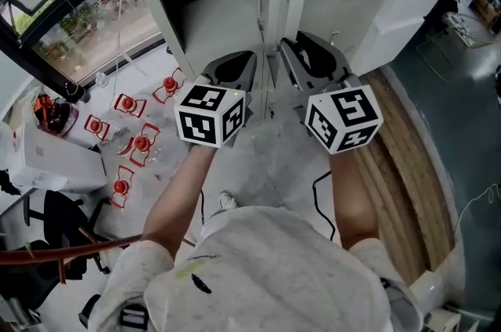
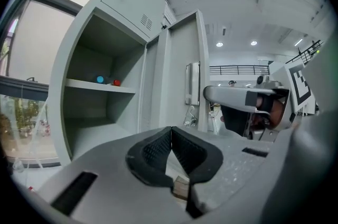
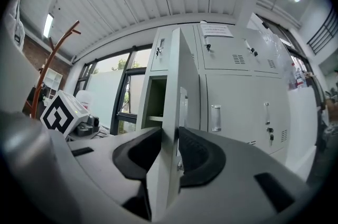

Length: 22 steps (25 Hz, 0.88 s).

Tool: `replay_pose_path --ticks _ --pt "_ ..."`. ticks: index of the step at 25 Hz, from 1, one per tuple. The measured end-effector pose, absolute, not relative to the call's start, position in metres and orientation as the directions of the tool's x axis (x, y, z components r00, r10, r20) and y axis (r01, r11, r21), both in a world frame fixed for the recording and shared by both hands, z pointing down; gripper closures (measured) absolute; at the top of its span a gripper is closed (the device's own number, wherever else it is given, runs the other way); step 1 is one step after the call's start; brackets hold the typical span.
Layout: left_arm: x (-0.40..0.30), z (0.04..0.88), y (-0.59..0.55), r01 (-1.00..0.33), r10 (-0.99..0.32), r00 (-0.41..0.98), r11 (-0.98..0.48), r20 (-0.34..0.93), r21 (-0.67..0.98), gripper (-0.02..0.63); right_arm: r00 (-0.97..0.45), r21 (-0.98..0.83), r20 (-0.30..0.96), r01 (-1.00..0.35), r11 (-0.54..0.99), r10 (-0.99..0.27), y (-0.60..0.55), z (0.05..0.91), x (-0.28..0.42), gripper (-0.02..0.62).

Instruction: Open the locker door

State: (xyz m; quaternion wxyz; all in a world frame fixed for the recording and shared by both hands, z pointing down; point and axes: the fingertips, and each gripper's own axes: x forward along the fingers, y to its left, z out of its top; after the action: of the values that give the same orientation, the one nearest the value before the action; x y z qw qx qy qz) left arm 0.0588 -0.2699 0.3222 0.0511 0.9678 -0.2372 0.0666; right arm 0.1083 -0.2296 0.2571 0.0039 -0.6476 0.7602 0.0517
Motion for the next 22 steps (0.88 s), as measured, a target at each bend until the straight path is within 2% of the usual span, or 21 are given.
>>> replay_pose_path --ticks 22 --pt "0.104 0.322 -0.262 -0.375 -0.362 0.919 -0.925 0.156 0.066 0.600 -0.020 0.048 -0.074 -0.999 0.016 -0.997 -0.217 0.258 0.163 0.511"
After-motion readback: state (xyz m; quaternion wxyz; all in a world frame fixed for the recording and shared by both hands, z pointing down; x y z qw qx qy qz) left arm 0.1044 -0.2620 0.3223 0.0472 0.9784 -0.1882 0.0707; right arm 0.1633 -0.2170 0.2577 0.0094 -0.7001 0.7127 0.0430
